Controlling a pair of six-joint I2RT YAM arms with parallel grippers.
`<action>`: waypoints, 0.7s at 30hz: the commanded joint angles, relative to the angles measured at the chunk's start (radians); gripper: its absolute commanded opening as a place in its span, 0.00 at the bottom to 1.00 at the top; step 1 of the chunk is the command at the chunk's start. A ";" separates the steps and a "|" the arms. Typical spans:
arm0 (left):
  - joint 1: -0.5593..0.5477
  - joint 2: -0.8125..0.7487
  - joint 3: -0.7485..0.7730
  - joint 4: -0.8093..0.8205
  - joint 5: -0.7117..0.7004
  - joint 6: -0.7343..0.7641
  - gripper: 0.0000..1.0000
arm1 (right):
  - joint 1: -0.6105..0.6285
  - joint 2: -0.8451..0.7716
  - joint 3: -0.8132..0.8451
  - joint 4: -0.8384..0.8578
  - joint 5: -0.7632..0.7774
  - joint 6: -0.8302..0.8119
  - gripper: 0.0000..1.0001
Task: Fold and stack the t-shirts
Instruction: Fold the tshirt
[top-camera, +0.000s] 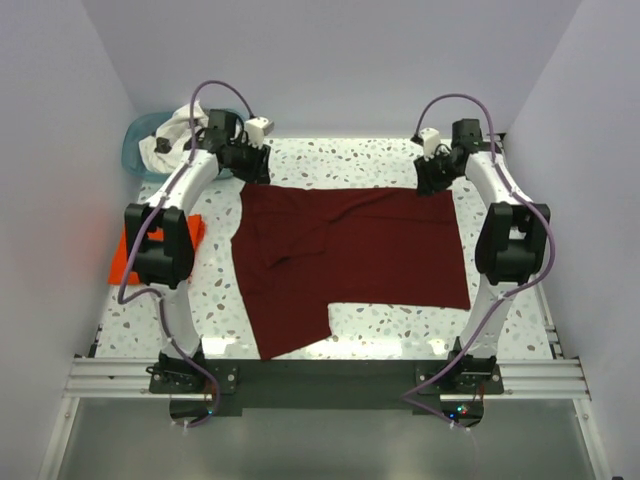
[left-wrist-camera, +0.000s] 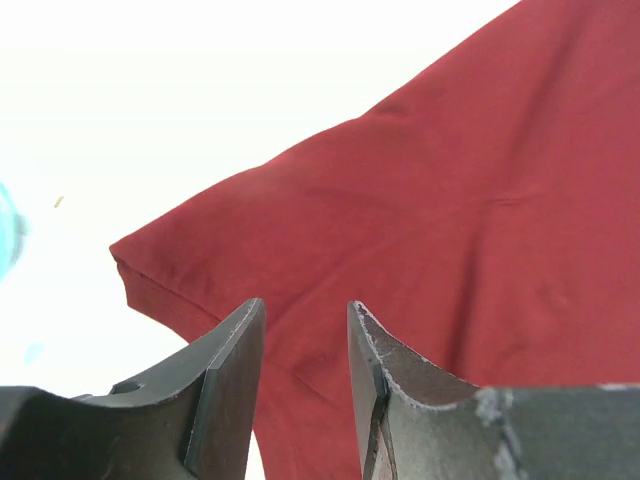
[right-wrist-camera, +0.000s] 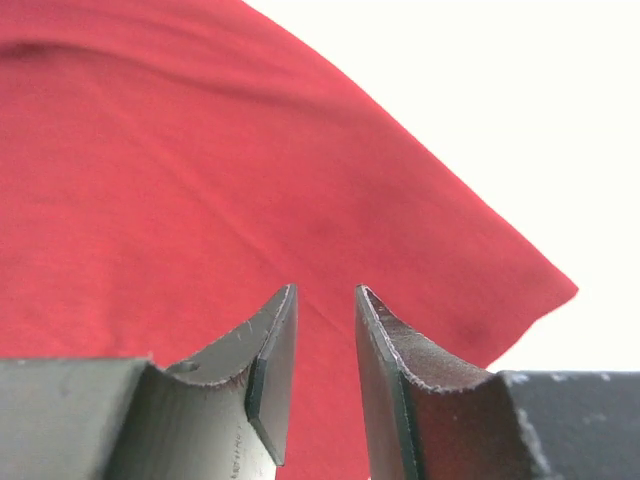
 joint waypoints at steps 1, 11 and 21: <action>-0.018 0.075 0.024 0.065 -0.080 -0.017 0.43 | 0.010 0.006 0.014 0.012 0.135 0.019 0.33; -0.049 0.212 0.029 0.092 -0.207 -0.018 0.41 | -0.026 0.078 -0.047 0.014 0.249 -0.074 0.36; -0.047 0.253 -0.012 0.093 -0.264 -0.009 0.41 | -0.043 0.160 -0.041 -0.032 0.355 -0.174 0.39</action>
